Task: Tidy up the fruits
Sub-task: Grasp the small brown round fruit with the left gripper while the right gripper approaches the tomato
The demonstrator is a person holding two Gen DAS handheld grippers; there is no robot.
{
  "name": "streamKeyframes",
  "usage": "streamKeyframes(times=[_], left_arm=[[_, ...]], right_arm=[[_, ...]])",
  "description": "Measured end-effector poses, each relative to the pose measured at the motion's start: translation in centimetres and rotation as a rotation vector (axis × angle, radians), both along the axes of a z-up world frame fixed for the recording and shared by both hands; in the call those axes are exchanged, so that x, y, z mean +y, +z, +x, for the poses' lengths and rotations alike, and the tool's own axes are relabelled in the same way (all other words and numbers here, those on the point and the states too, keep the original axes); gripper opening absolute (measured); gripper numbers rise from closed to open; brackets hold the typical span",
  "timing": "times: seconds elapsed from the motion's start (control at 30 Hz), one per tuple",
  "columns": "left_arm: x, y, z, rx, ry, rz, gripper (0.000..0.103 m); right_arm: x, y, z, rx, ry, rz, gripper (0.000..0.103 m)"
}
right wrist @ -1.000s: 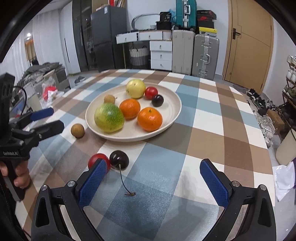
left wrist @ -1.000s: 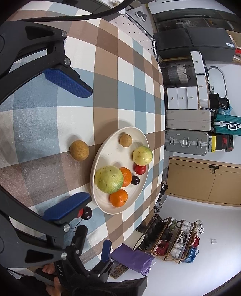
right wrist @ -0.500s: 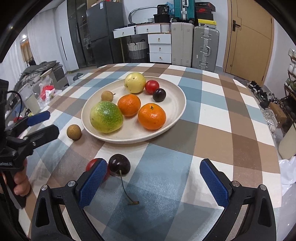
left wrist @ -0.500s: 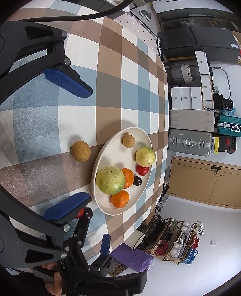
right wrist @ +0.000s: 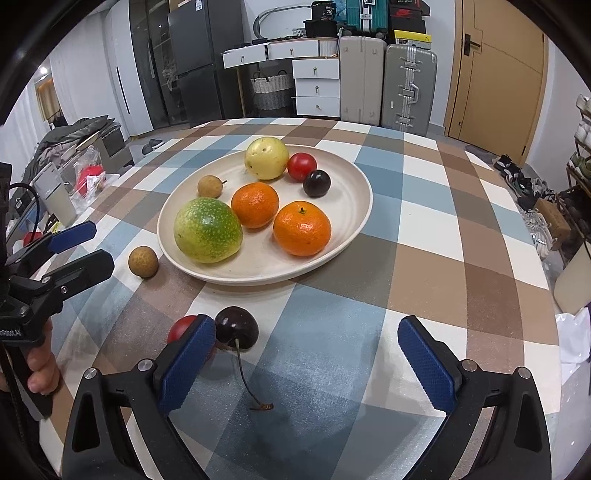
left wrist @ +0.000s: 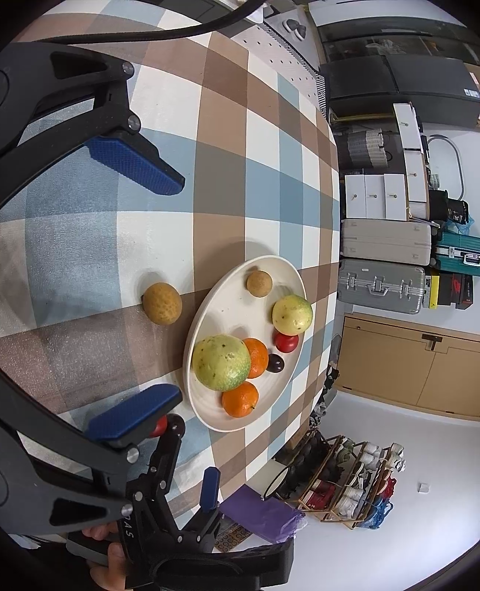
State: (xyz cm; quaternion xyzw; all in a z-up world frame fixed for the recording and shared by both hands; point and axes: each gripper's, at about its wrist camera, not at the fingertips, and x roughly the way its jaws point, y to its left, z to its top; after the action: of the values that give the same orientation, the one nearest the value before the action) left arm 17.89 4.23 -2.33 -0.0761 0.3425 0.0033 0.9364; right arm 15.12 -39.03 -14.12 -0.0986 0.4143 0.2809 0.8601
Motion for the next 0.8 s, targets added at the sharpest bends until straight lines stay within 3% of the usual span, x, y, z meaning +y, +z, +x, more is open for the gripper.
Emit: streamKeyframes(times=[0.27, 0.63, 0.8], left_arm=[[0.1, -0.2, 0.0, 0.005, 0.003, -0.007, 0.102], [0.1, -0.2, 0.0, 0.002, 0.003, -0.004, 0.102], [0.0, -0.3, 0.1, 0.013, 0.005, -0.009, 0.102]], right_arm=[[0.2, 0.7, -2.1, 0.003, 0.031, 0.038, 0.089], [3.0, -0.3, -4.8, 0.076, 0.122, 0.046, 0.056], [3.7, -0.4, -4.8, 0.071, 0.122, 0.038, 0.056]])
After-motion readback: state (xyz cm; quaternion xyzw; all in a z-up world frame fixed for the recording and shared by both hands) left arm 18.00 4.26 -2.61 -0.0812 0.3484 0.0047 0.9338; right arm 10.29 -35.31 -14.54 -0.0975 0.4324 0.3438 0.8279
